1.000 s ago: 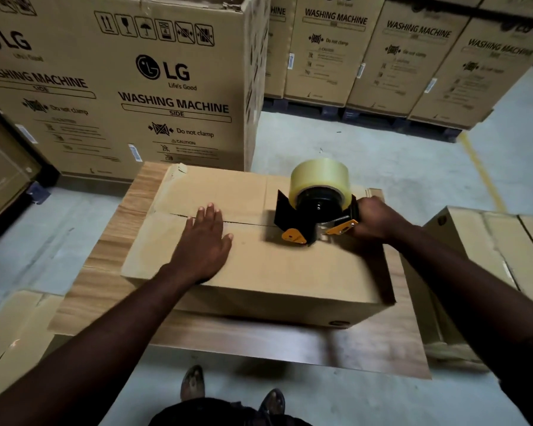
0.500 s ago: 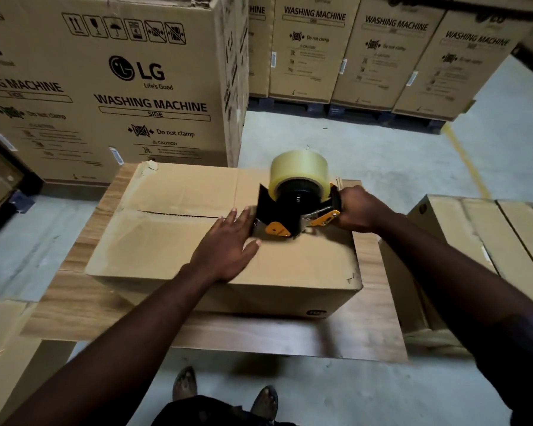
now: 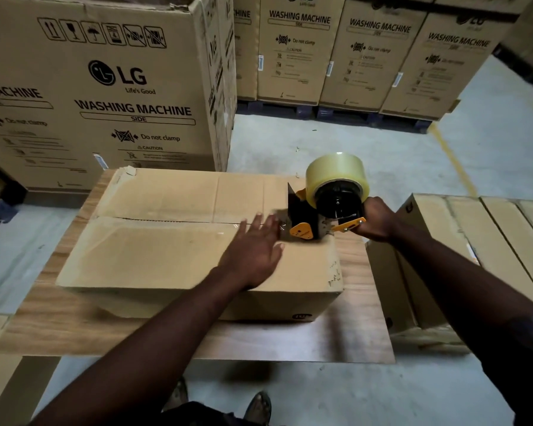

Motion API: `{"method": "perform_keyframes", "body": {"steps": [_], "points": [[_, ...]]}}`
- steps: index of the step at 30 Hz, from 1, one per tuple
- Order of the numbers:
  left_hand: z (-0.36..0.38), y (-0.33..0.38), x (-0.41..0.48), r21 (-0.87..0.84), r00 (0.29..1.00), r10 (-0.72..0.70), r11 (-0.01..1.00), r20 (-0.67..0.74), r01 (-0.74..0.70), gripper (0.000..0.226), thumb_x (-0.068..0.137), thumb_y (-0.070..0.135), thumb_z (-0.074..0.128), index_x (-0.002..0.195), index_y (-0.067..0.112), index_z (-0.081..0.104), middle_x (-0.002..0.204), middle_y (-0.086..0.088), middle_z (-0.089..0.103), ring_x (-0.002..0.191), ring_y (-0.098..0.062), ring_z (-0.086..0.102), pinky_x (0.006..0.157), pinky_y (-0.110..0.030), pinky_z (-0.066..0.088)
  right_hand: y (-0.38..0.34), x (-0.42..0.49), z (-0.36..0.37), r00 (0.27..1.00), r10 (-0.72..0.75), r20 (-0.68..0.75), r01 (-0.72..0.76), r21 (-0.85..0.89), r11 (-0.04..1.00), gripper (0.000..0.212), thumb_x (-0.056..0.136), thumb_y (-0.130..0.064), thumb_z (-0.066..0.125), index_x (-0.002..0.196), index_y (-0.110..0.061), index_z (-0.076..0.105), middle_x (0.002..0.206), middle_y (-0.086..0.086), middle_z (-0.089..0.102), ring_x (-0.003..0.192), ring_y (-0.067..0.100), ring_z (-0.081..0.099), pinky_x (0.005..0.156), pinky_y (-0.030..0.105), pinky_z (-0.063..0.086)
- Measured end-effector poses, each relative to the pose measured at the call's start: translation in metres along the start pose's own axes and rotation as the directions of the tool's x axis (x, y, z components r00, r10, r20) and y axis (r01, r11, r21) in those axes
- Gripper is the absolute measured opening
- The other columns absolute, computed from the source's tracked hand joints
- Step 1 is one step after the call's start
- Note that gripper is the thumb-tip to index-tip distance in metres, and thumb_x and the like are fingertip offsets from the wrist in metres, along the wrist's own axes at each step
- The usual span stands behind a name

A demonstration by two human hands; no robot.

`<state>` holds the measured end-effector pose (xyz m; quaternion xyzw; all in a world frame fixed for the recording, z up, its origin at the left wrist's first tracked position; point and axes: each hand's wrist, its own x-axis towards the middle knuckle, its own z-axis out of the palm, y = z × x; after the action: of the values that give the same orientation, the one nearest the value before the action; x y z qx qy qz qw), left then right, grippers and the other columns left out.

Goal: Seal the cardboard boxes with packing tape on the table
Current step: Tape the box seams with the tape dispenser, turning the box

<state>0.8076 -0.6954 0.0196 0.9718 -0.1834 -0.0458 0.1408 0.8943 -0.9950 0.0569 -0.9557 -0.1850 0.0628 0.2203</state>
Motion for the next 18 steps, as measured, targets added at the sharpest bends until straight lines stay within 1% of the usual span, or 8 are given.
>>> {"method": "perform_keyframes", "body": {"steps": [2,3,6,9,10,14,15,18], "points": [[0.004,0.015,0.014,-0.025,0.998,0.068,0.997,0.006,-0.068,0.054,0.105,0.046,0.025,0.134,0.013,0.058,0.168,-0.008,0.011,0.155,-0.021,-0.002,0.125,-0.049,0.003,0.003,-0.001,0.003,1.0,0.006,-0.004,-0.006,0.042,0.999,0.039,0.064,-0.054,0.049,0.056,-0.016,0.048,0.052,-0.005,0.049,0.052,0.016,0.045,0.054,0.03,0.033],[0.006,0.017,0.018,-0.023,0.996,0.087,0.996,0.004,-0.087,0.056,0.105,0.047,0.024,0.132,0.014,0.06,0.168,-0.007,0.01,0.155,-0.02,-0.004,0.125,-0.049,0.003,0.004,-0.002,0.006,1.0,0.005,-0.007,-0.004,0.063,0.998,0.04,0.065,-0.053,0.049,0.056,-0.014,0.049,0.052,-0.005,0.048,0.052,0.015,0.043,0.054,0.031,0.032],[0.011,0.014,0.021,-0.024,0.993,0.111,0.993,-0.024,-0.112,0.057,0.104,0.05,0.025,0.141,0.018,0.055,0.169,-0.001,0.004,0.155,-0.018,-0.005,0.125,-0.049,0.004,0.001,-0.008,0.008,0.999,0.021,-0.044,-0.019,0.056,0.998,0.033,0.075,-0.038,0.06,0.051,-0.022,0.045,0.047,-0.007,0.047,0.048,0.01,0.042,0.051,0.027,0.027],[0.011,0.011,0.019,-0.012,0.993,0.108,0.994,-0.043,-0.109,0.061,0.103,0.053,0.022,0.141,0.019,0.055,0.169,0.002,0.003,0.155,-0.015,-0.003,0.126,-0.047,0.006,0.0,-0.009,0.008,0.997,-0.003,-0.081,0.006,0.037,0.999,0.048,0.079,-0.022,0.071,0.046,-0.03,0.037,0.051,-0.023,0.055,0.052,0.002,0.052,0.05,0.023,0.025],[0.011,0.012,0.019,-0.012,0.994,0.105,0.994,-0.043,-0.106,0.062,0.102,0.053,0.021,0.144,0.02,0.052,0.169,0.003,0.004,0.155,-0.015,-0.003,0.126,-0.047,0.006,0.001,-0.008,0.004,0.997,0.002,-0.074,0.0,0.029,1.0,0.047,0.077,-0.026,0.07,0.044,-0.029,0.036,0.051,-0.023,0.054,0.051,0.002,0.051,0.049,0.023,0.024],[0.013,0.011,0.018,-0.039,0.997,0.073,0.997,-0.011,-0.073,0.067,0.104,0.052,0.024,0.162,0.024,0.006,0.169,0.005,0.002,0.155,-0.012,-0.004,0.126,-0.042,0.003,0.019,-0.021,-0.024,0.995,0.063,-0.076,-0.065,-0.032,0.997,0.043,0.066,-0.049,0.056,0.041,-0.023,0.033,0.039,-0.005,0.044,0.04,0.008,0.044,0.046,0.021,0.026],[0.013,0.011,0.018,-0.031,0.997,0.071,0.997,-0.008,-0.071,0.067,0.104,0.052,0.024,0.162,0.024,0.005,0.169,0.006,0.001,0.155,-0.011,-0.004,0.126,-0.043,0.003,0.03,-0.025,-0.029,0.995,0.07,-0.069,-0.075,-0.075,0.994,0.044,0.067,-0.051,0.056,0.042,-0.02,0.036,0.039,-0.003,0.04,0.04,0.011,0.045,0.048,0.024,0.032],[0.014,0.014,0.018,-0.008,0.998,0.061,0.998,-0.011,-0.061,0.066,0.105,0.05,0.024,0.162,0.022,0.007,0.169,0.006,0.0,0.155,-0.013,-0.005,0.126,-0.044,0.002,0.058,-0.031,-0.032,0.994,0.11,-0.021,-0.112,-0.147,0.983,0.035,0.075,-0.036,0.07,0.056,-0.01,0.056,0.052,0.0,0.051,0.058,0.034,0.058,0.061,0.041,0.051]]}}
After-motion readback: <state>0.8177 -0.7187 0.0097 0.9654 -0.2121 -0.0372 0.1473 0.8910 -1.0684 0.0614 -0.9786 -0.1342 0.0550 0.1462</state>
